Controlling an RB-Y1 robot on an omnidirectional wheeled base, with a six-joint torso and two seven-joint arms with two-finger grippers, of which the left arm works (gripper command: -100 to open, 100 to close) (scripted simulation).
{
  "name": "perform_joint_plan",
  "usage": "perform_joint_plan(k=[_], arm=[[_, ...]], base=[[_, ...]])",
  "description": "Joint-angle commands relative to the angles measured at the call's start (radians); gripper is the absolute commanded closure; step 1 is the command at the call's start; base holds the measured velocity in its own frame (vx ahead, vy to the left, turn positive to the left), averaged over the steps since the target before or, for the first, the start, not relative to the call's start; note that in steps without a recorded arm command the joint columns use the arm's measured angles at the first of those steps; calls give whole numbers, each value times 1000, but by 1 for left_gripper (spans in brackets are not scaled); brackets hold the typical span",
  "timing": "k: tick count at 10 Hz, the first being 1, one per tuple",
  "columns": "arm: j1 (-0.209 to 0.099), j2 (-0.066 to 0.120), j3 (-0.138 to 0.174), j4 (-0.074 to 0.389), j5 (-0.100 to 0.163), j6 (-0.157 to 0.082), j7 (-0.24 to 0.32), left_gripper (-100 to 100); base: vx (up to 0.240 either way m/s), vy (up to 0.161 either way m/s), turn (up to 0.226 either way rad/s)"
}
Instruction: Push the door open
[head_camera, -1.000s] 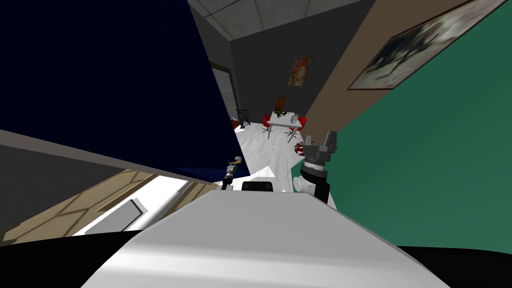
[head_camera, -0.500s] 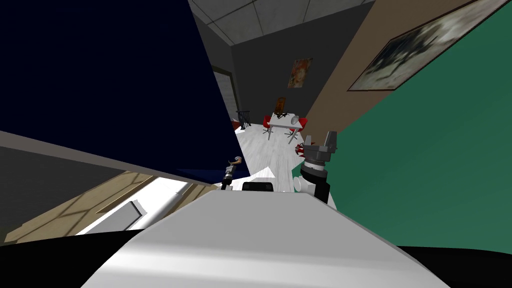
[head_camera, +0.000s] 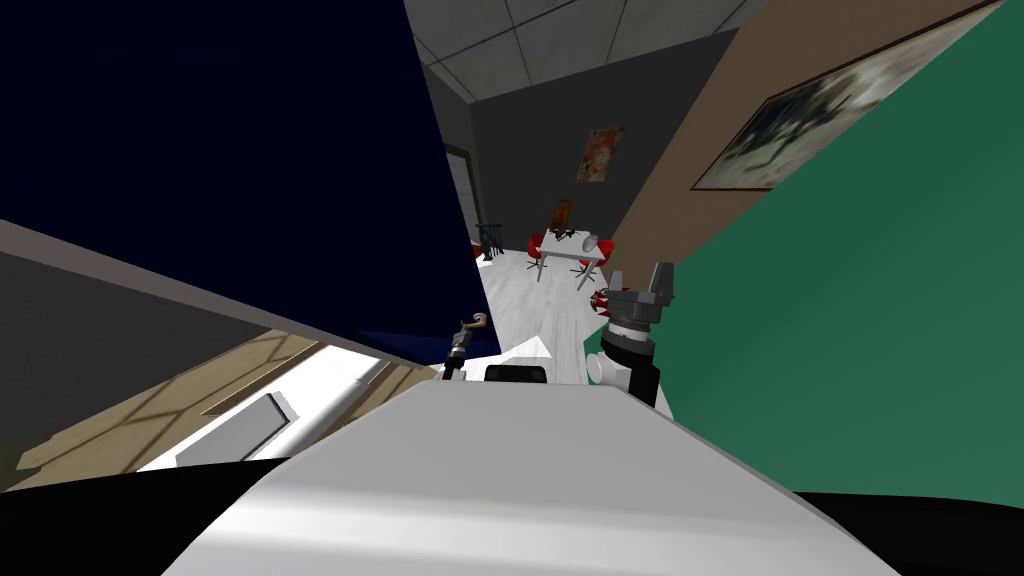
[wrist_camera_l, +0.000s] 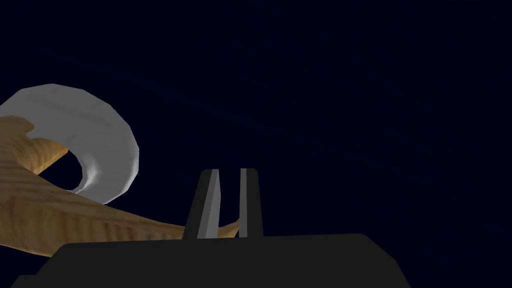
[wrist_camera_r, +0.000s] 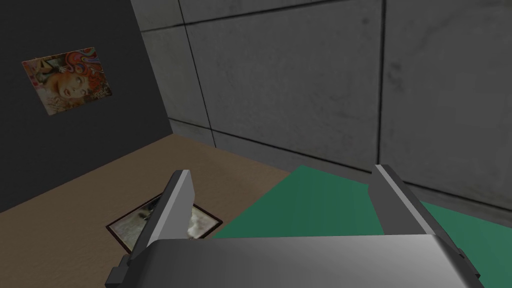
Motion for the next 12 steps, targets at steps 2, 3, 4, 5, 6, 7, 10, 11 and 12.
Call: perform_joint_plan(k=[2, 3, 4, 5, 6, 7, 10, 11, 12], arm=[[-18, -4, -11, -5, 29, -4, 75, -100], [-18, -4, -11, -5, 29, -4, 78, -100], [-18, -4, -11, -5, 29, -4, 78, -100], [-18, -4, -11, -5, 29, -4, 78, -100], [-26, -6, -15, 1, 42, -2, 112, -100], [-35, -9, -20, 6, 56, -1, 142, -100], [-44, -12, -26, 12, 70, 0, 184, -100], [-54, -16, -31, 18, 85, 1, 223, -100], [-63, -20, -36, 24, 100, 2, 251, -100]], base=[[-68, 8, 37], [-45, 2, 6], [-14, 6, 9], [3, 2, -17], [-25, -14, 22], [-59, -18, 9], [-51, -6, 3], [-34, -9, 29], [-69, -6, 27]])
